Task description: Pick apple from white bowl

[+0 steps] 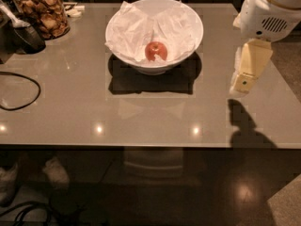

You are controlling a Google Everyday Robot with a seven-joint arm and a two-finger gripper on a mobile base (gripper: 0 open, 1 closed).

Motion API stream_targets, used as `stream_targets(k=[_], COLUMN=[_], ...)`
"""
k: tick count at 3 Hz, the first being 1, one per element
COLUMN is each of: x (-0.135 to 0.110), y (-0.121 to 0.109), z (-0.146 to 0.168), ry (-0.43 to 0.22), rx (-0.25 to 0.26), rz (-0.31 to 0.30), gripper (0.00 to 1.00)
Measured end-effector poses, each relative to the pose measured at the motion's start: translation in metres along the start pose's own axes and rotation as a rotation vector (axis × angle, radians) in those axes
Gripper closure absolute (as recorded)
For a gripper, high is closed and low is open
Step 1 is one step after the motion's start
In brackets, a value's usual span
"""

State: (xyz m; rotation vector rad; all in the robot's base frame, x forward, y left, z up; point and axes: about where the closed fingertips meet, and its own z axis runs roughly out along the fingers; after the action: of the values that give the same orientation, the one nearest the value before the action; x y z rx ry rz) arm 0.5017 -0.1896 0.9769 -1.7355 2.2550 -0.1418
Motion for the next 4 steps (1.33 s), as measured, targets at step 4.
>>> stream_targets(k=[4], x=[-0.068], y=[-0.062], z=[0.006], ry=[-0.124], rx=[-0.029], rz=[-0.027], gripper=[0.0])
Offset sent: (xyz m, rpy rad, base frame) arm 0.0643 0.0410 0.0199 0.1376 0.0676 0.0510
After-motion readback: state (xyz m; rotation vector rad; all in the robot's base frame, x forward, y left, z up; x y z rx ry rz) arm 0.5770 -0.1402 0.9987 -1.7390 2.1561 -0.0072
